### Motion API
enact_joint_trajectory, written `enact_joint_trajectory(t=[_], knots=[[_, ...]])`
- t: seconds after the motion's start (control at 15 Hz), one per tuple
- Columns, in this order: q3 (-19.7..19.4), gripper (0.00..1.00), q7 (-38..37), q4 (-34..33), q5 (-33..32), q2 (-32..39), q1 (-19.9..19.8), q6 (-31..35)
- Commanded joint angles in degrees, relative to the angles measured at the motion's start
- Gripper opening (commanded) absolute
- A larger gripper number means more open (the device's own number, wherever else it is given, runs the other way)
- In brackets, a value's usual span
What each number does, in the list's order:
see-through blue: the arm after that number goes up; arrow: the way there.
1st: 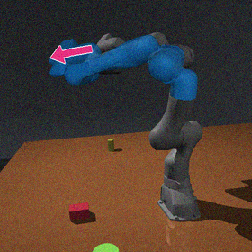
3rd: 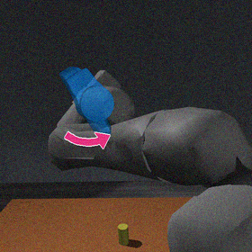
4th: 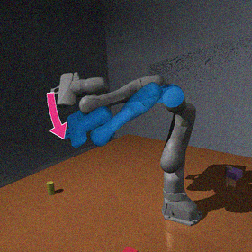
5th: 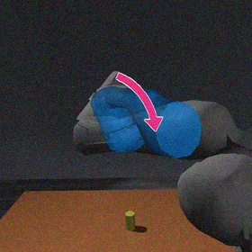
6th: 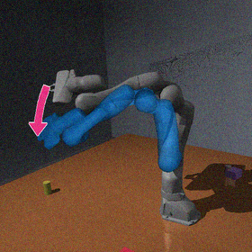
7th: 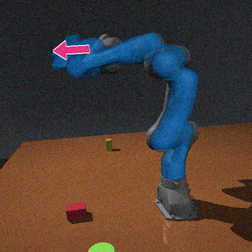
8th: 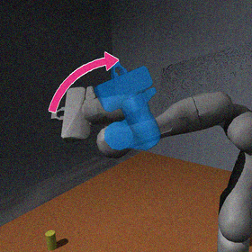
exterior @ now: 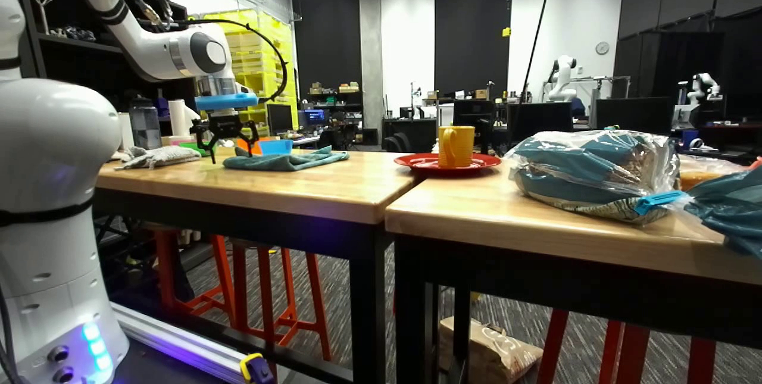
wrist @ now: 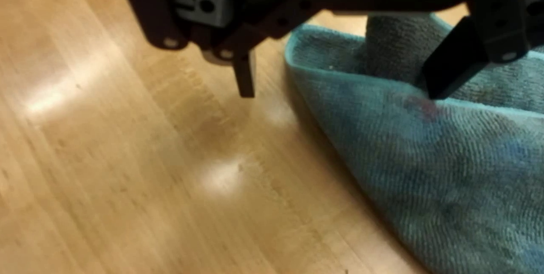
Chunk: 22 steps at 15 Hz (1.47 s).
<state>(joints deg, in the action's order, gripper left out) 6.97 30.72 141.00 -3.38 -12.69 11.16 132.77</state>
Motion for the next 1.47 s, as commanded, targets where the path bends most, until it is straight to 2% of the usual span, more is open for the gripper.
enact_joint_trajectory(t=[0.0,0.07,0.13,0.27,0.33,0.73,0.87,0.93,1.4], knots=[[-0.2,1.0,0.2,0.3,-1.3,0.7,0.4,1.7],[-0.2,0.96,0.1,0.2,-1.7,0.8,0.2,2.0],[-0.2,0.74,0.1,0.2,-2.0,1.0,0.0,2.1],[-0.4,0.71,0.2,0.1,-2.6,1.0,-0.2,2.0],[-0.5,0.66,0.2,0.1,-2.6,0.8,-0.2,1.9],[-1.0,0.16,-0.3,-0.5,-1.8,-0.2,-0.2,0.9],[-1.0,0.04,-0.5,-0.5,-1.0,-0.5,0.1,0.4],[-0.9,0.0,-0.6,-0.6,-0.3,-0.9,0.3,-0.2],[-0.5,0.01,-2.1,-0.1,8.1,-5.9,2.8,-8.5]])
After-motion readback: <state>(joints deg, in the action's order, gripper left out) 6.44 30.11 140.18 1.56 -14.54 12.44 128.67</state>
